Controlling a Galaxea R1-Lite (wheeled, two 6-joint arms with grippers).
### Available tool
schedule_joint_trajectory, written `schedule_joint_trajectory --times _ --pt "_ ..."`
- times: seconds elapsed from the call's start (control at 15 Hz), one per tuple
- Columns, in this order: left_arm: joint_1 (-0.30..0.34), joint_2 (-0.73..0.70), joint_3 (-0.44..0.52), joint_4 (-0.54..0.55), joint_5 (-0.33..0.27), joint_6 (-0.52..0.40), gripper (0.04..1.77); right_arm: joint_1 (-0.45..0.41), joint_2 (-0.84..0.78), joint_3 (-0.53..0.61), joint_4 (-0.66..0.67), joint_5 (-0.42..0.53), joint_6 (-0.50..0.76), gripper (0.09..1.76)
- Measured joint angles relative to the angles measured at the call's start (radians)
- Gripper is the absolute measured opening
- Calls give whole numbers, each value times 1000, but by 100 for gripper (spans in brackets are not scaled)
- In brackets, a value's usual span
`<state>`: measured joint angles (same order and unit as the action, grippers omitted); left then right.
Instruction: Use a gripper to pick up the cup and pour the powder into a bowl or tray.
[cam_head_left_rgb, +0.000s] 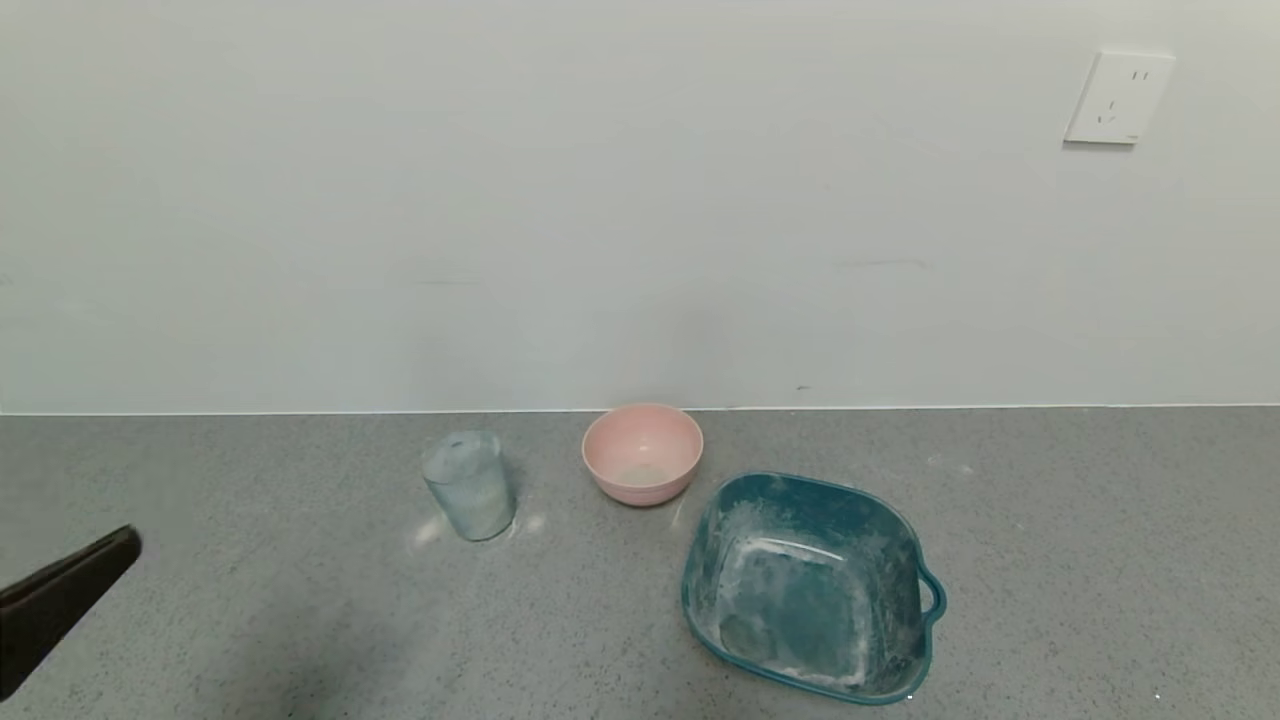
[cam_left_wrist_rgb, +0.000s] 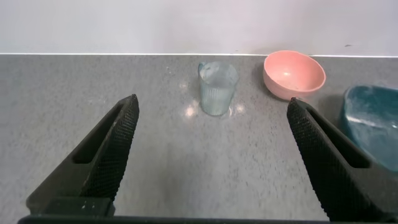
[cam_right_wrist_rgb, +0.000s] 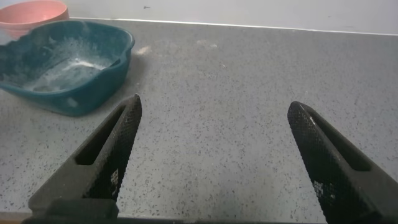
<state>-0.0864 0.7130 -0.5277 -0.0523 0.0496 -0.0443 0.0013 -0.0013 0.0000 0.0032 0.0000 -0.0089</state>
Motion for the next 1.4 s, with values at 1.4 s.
schedule_joint_trajectory --times 1.4 --pt "84 -591 111 244 47 0 172 0 0 0 3 1 -1 171"
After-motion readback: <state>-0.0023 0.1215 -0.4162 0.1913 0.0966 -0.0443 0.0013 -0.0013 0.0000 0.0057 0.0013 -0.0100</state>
